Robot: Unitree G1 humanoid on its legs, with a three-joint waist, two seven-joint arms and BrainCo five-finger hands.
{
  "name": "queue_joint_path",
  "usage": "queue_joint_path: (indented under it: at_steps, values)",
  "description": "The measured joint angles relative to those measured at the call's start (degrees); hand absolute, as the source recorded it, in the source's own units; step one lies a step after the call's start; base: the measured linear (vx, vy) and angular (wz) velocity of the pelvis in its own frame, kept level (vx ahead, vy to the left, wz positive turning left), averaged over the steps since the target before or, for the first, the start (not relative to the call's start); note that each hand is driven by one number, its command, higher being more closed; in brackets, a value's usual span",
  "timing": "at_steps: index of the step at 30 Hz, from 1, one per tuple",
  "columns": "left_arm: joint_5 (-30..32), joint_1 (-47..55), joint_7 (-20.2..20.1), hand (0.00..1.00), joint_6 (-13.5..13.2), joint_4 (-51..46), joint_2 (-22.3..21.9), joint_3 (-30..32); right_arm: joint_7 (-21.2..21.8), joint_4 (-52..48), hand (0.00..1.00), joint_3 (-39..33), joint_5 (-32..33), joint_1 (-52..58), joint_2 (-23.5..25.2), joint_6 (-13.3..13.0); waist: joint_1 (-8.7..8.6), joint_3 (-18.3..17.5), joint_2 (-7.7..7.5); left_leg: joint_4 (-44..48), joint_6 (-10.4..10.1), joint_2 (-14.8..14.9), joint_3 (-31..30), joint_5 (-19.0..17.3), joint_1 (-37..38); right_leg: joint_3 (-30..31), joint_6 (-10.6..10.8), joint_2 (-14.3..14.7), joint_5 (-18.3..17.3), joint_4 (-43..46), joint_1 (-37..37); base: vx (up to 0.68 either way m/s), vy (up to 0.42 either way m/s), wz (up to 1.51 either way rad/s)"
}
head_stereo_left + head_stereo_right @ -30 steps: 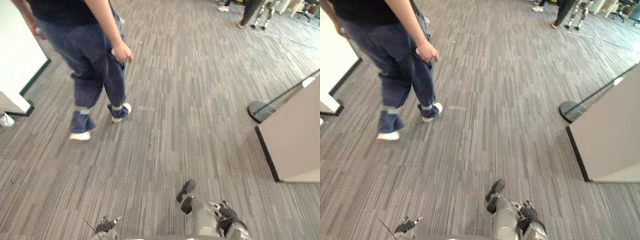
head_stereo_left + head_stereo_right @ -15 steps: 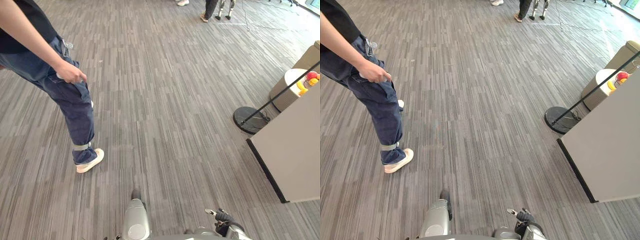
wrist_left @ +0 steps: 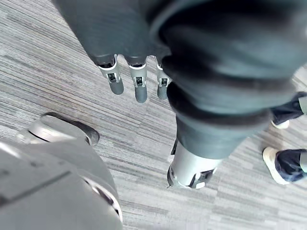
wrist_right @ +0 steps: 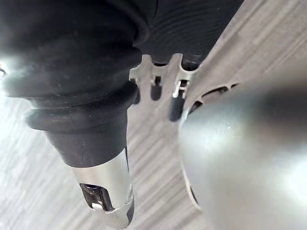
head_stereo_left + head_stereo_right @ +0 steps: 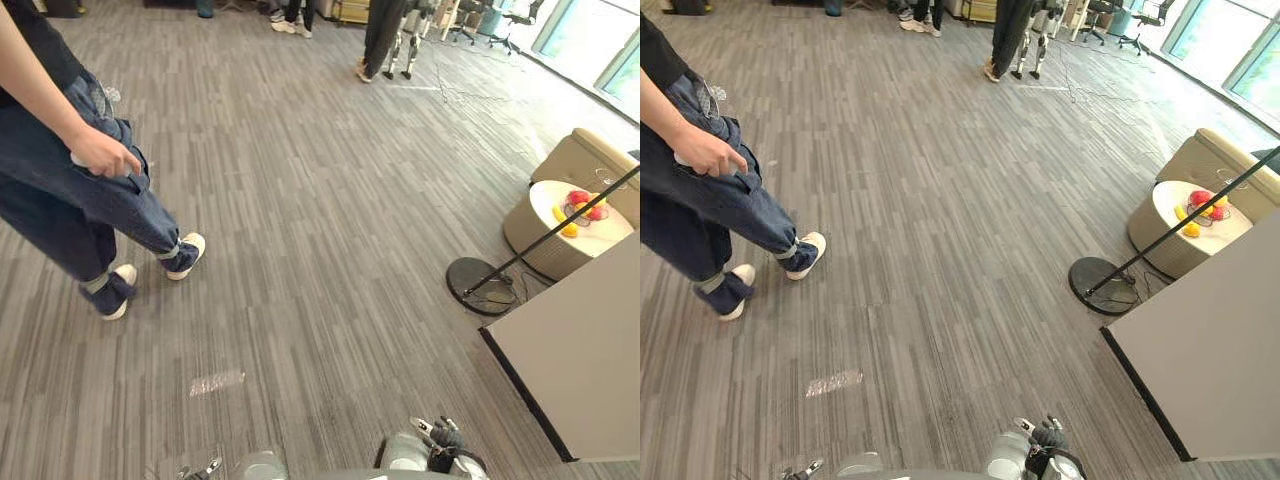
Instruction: Organize washtable
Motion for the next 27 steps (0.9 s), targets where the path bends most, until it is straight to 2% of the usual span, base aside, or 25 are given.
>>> queue_joint_path:
  at_steps: [1, 2, 3, 4, 5, 6, 7, 8, 10, 11, 13, 14, 15, 17, 18, 19, 21, 24, 27]
  values:
    - [0.34, -0.50, -0.08, 0.00, -0.03, -0.02, -0.73, -0.29, 0.14, -0.24, 0.00, 1.15, -0.88, -0.23, -0.02, 0.10, -0.36, 0.25, 0.54, -1.00, -0.15, 0.43, 0.00, 0.07, 1.23, -0.21, -0.32, 4.07, 0.88, -13.39, -0.83, 0.42, -0.104, 0.10]
    - [0.30, -0.62, -0.07, 0.00, -0.04, 0.06, -1.07, -0.01, 0.11, -0.26, 0.00, 1.53, -1.50, -0.21, -0.06, 0.40, -0.55, 0.24, 0.53, -1.33, -0.24, 0.27, -0.03, 0.02, 1.76, 0.37, -0.30, 5.63, 2.89, -19.64, -1.17, 0.44, -0.132, 0.23]
    - [0.96, -0.42, -0.05, 0.00, -0.02, 0.04, -0.97, 0.18, -0.06, -0.33, 0.00, 1.42, -1.82, -0.07, 0.21, 0.93, -0.69, 0.02, -0.08, -1.78, -1.48, -0.80, -0.13, -0.32, 3.03, 2.49, -0.12, 7.63, 9.65, -31.61, -0.81, 0.46, -0.167, 0.41]
    - [2.19, 0.39, -0.06, 0.00, -0.06, -0.43, -0.98, 1.21, -0.19, -0.65, 0.00, 1.12, -1.76, 0.31, 0.51, 1.24, -1.04, -0.19, -1.51, -1.89, -4.47, -2.23, -0.64, -1.72, 4.80, 4.16, -2.62, 7.09, 21.40, -36.54, -0.44, 0.46, -0.192, 0.41]
    - [2.72, -0.29, 0.06, 0.00, -0.08, 0.13, -2.31, 2.14, -0.06, -1.15, 0.00, 0.91, -1.85, -0.39, -0.01, 1.38, -1.00, 0.55, 0.67, -1.85, -5.59, -1.23, -1.04, -2.88, 6.18, 3.48, -4.80, 8.16, 19.20, -33.59, -0.25, 0.44, -0.175, 0.33]
    - [2.89, 0.50, -0.23, 0.00, -0.19, 0.24, -4.73, 3.23, -0.15, -1.48, 0.00, 1.04, -2.74, -0.96, -0.83, 1.73, -1.14, 0.32, 2.69, -1.25, -6.20, 1.00, -0.77, -2.78, 6.54, 2.82, -3.76, 9.11, 14.84, -30.84, -0.46, 0.32, -0.130, 0.17]
    - [2.75, 0.69, -0.03, 0.00, -0.55, 0.14, -6.52, 5.69, -0.09, -1.79, 0.00, 0.72, -3.08, -0.77, -1.44, 1.78, -0.88, -0.02, 4.24, 0.76, -6.51, 2.32, -1.14, -2.44, 6.55, 1.82, -3.80, 9.80, 11.69, -28.85, -0.35, 0.30, -0.107, 0.16]
    - [2.64, 0.66, -0.11, 0.00, -0.56, 0.16, -6.68, 6.29, -0.10, -1.82, 0.00, 0.64, -3.08, -0.68, -1.42, 1.79, -0.78, -0.10, 4.28, 2.78, -7.16, 3.01, -1.59, -2.06, 5.73, 1.09, -4.46, 9.80, 10.30, -28.00, -0.28, 0.31, -0.202, 0.28]
    - [2.57, 0.81, -0.20, 0.00, -0.38, -0.54, -6.84, 6.83, -0.21, -1.94, 0.00, 0.05, -3.03, -0.34, -1.28, 2.17, -0.77, -0.44, 4.76, 13.95, -8.05, 5.35, -4.80, -0.83, 0.34, -0.68, -4.79, 10.86, 8.20, -28.23, 1.30, 0.33, -0.227, 0.32]
    - [2.50, 0.77, -0.78, 0.00, -0.24, -1.18, -6.71, 6.81, -0.74, -1.93, 0.00, 0.37, -2.99, -0.02, -1.30, 2.91, -0.01, -0.46, 4.85, 27.77, -10.42, 7.97, -8.57, 2.87, -7.14, -1.84, -4.89, 12.78, 7.81, -31.19, 4.15, 0.26, -0.119, 0.27]
    - [2.41, 0.64, -1.01, 0.00, -0.15, -1.23, -6.31, 6.36, -1.41, -0.93, 0.00, 0.46, -3.05, -0.04, -1.36, 2.93, 0.50, -0.36, 4.62, 32.85, -11.55, 8.84, -9.10, 1.58, -10.40, -2.07, -4.40, 13.76, 8.47, -34.03, 6.80, 0.24, -0.063, 0.25]
    - [1.85, 0.79, -1.00, 0.00, 0.00, -1.16, -5.55, 4.91, -1.50, 0.66, 0.00, 0.49, -3.28, -0.10, -1.30, 2.94, 0.61, -0.44, 3.94, 29.86, -11.42, 8.92, -6.82, -0.91, -11.45, -2.85, -3.98, 14.33, 9.70, -38.46, 11.20, 0.20, -0.038, 0.29]
    - [1.82, 0.94, -1.01, 0.00, 0.02, -1.17, -5.25, 4.21, -1.50, 1.00, 0.00, 0.76, -3.70, -0.11, -1.34, 2.95, 0.60, -0.43, 3.19, 26.29, -11.05, 8.51, -6.11, -1.39, -11.18, -3.16, -3.72, 14.38, 10.09, -39.94, 12.03, 0.19, -0.028, 0.28]
    - [1.34, 1.76, -0.66, 0.00, -0.11, -1.64, -4.99, 1.71, -1.33, 2.22, 0.00, 3.45, -5.46, -0.45, -2.20, 2.78, 0.95, -2.04, 3.68, 7.15, -9.81, 5.46, -6.32, -1.02, -10.96, -2.27, -2.91, 14.45, 11.31, -43.04, 13.17, 0.15, 0.062, -0.16]
    - [1.14, 1.75, -0.47, 0.00, -0.15, -1.61, -4.87, 1.55, -1.32, 2.70, 0.00, 3.94, -5.86, -0.75, -2.39, 2.80, 1.21, -2.12, 3.75, 5.83, -8.08, 4.76, -6.33, 0.84, -10.71, -1.53, -2.72, 14.31, 11.59, -43.31, 13.14, 0.20, 0.163, -0.53]
    - [1.25, 1.81, 0.18, 0.00, -0.12, -1.35, -4.37, 1.20, -1.30, 3.02, 0.00, 4.03, -5.91, -0.61, -2.51, 2.84, 1.32, -2.85, 3.42, 2.65, -7.46, 3.57, -4.54, 1.51, -8.82, -0.12, -1.77, 13.72, 12.44, -44.53, 13.89, 0.19, 0.168, -0.44]
    - [1.46, 1.88, 0.25, 0.00, -0.20, -0.48, -3.57, 0.57, -1.43, 3.13, 0.00, 2.98, -5.42, -0.37, -1.78, 2.81, 0.77, -3.46, 2.65, 0.55, -7.10, 2.10, -3.46, 1.93, -7.31, 1.12, -1.68, 13.16, 14.55, -46.97, 14.78, 0.19, 0.208, -0.31]
    - [2.17, 1.77, 0.24, 0.00, -0.14, 0.88, -2.79, 0.07, -1.35, 3.79, 0.00, 2.07, -4.15, 0.54, -1.32, 2.74, 0.51, -5.27, 2.36, -2.99, -5.93, -0.21, -2.27, 2.65, -5.39, 2.01, -0.56, 11.76, 15.85, -49.33, 15.48, 0.15, 0.205, -0.16]
    - [3.71, 1.44, 0.14, 0.00, -0.16, 1.67, -2.35, -1.44, -1.29, 4.63, 0.00, 1.53, -1.60, 0.74, -1.38, 2.58, 0.60, -5.53, 2.84, -4.72, -5.85, -1.97, -0.89, 2.69, -4.10, 3.37, 0.12, 11.00, 16.30, -50.22, 16.04, 0.09, 0.149, -0.18]
